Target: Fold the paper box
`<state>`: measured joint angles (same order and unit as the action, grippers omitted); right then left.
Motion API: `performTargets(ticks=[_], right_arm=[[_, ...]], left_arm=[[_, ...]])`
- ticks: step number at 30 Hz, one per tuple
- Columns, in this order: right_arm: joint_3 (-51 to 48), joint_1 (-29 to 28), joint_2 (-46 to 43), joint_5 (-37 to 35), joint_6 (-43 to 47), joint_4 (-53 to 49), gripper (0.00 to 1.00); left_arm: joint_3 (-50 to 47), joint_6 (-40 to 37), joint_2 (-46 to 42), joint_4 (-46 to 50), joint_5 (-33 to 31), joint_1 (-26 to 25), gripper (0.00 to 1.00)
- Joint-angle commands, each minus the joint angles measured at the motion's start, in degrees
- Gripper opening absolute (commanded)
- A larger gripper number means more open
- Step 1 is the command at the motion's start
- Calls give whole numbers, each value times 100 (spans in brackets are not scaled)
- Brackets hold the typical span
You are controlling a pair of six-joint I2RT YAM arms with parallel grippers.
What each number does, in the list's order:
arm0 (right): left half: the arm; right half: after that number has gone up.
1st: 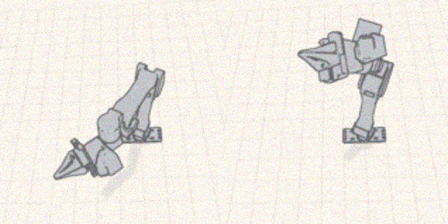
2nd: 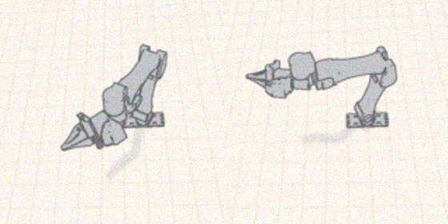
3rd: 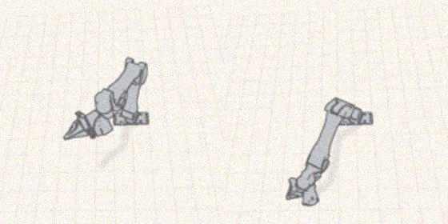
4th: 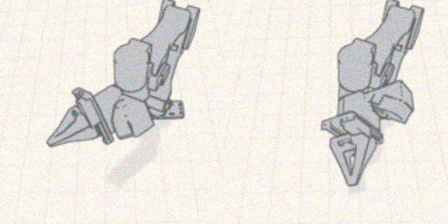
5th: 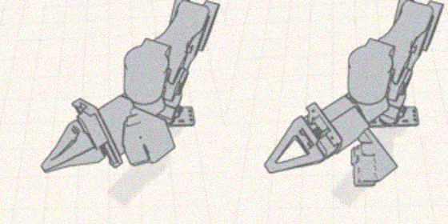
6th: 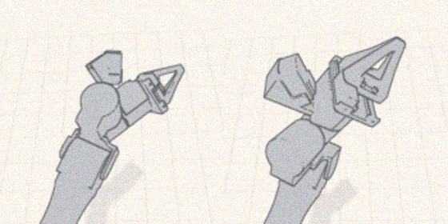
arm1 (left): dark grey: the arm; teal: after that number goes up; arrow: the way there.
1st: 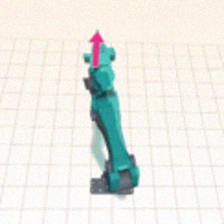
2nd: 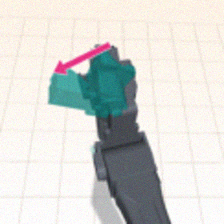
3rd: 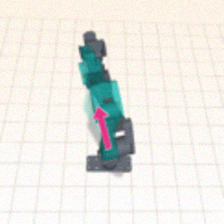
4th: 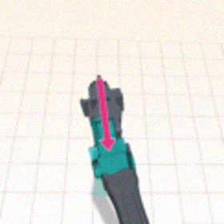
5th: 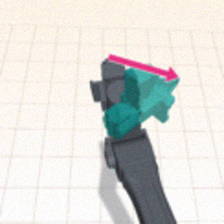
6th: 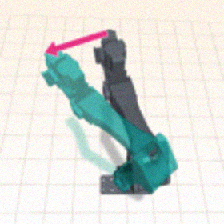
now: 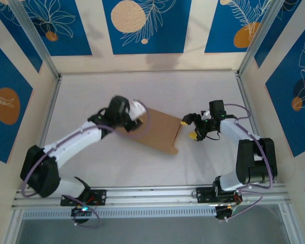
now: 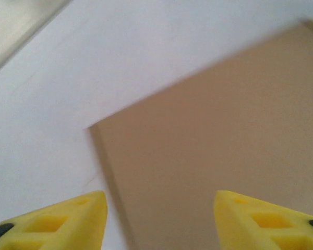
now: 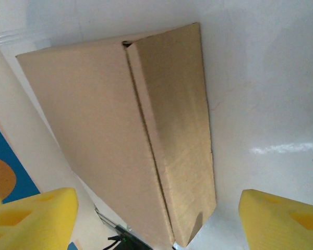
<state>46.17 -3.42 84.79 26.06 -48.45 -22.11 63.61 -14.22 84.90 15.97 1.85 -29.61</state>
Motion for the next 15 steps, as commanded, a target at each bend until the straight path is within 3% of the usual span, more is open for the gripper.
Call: performTargets(ticks=[1, 5, 9, 15], right_arm=[[-64, -116, 187, 127, 146, 203, 83], [-39, -238, 313, 244, 212, 260, 85], [-33, -254, 418, 340, 263, 312, 85], [-40, -288, 659, 504, 241, 504, 86]], left_arm=[[496, 1148, 723, 695, 60, 294, 60], [609, 1551, 1249, 645, 300, 622, 65], [604, 2130, 1647, 497, 1115, 1065, 63], [575, 2492, 2079, 447, 1673, 1327, 56]])
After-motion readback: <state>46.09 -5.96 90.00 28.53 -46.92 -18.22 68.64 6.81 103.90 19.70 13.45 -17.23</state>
